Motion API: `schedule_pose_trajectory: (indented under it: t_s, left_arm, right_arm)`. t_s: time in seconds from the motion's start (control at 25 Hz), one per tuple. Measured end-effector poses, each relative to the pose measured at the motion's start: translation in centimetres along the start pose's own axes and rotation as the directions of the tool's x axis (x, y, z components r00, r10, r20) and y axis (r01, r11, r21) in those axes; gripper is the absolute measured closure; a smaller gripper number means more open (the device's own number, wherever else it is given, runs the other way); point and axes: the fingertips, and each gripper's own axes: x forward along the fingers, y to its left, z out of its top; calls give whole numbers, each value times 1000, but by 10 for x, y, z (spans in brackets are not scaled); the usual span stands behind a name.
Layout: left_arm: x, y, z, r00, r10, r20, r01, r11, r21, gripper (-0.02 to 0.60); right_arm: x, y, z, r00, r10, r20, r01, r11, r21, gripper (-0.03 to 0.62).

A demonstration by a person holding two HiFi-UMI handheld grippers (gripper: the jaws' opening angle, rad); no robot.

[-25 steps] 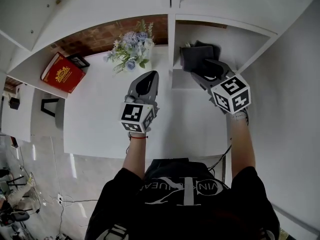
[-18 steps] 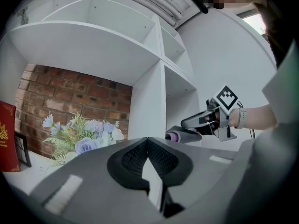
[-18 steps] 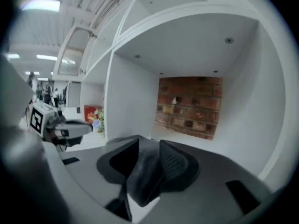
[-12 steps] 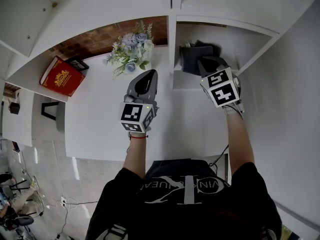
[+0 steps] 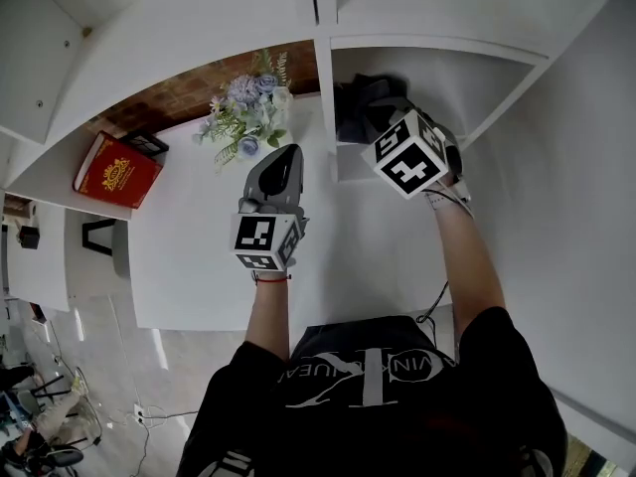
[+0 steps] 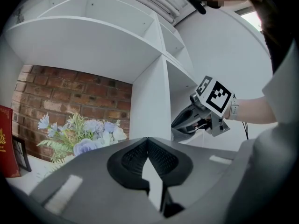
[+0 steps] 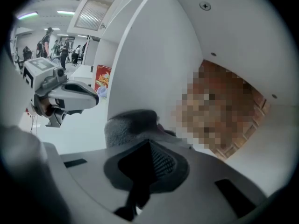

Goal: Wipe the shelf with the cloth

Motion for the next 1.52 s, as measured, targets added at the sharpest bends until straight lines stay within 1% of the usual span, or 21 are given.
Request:
schedule_pose_trajectory:
  t_s: [0.28,0.68,1.0,1.12,1.28,1.52]
  left_arm:
    - [14,2,3,1000,-1,6,1,1000,5,571]
    - [31,12,14,999,33,29,-33,999,-5,571]
    - [37,12,12,999,27,20,-26,1000,-3,571]
    - [37,12,11,1000,24,15,-24,1000,-2,569]
    - [33,11,7,1000,28,4,-28,1000,-7,571]
    - [27,7,5,1000,28,5,-28,1000,-11,571]
  right_arm:
    - [17,-12,6,1000,27,-5,-27,1000,6,582]
    - [42,-30,17,1000,20,0,-20,1000,4,582]
    - [59,-44,24,1000,17,-9,-17,1000,-1,582]
    - [62,-53,20,1000,-8,-23,9,1000,13,583]
    - [59,-67,14,996,-70,-60,72,997,21,583]
    - [51,-94,-11,979,-166,-115,173,983,55,583]
